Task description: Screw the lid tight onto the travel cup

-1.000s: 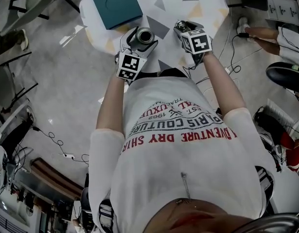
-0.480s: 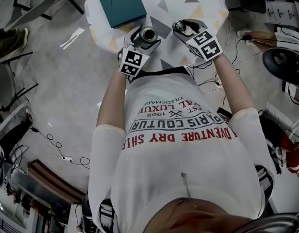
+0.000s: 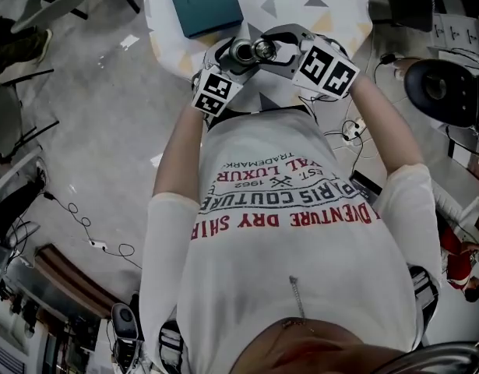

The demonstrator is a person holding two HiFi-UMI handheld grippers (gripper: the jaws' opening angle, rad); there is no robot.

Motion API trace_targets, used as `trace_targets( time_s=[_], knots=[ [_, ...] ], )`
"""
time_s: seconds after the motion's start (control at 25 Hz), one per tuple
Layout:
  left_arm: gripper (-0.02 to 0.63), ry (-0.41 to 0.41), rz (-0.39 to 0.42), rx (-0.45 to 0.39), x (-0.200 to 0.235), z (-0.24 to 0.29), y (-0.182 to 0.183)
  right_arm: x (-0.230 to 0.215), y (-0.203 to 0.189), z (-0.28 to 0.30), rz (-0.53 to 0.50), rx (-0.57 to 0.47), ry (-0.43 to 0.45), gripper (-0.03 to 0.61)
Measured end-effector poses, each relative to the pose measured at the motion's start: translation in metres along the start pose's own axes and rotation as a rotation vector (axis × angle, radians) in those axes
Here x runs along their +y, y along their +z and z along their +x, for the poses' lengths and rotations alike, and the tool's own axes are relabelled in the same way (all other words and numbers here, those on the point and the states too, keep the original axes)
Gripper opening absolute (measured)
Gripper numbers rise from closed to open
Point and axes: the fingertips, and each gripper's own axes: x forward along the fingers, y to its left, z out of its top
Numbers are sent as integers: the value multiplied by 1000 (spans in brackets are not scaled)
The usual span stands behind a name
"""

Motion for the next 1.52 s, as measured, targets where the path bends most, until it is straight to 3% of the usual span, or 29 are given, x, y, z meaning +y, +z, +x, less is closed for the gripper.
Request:
trace_targets(
  time_s=[0.28,0.56,0.76,1.0,1.36,1.52],
  knots=[
    [388,-12,-21,7,2,4,-4,9,9,22,-236,83,169,241],
    [388,-20,-21,8,2,4,-6,9,6,39,-311,119,270,241],
    [390,-21,-28,6,2,5,-10,10,4,42,-333,134,286,241],
    [391,-32,-43,15,0,6,-12,8,3,43,-237,133,237,241],
    [396,-43,-30,1,3,4,-5,0,6,47,113,99,42,241],
    [397,-47,-31,1,3,4,-5,-2,6,46,223,104,-42,241]
  ],
)
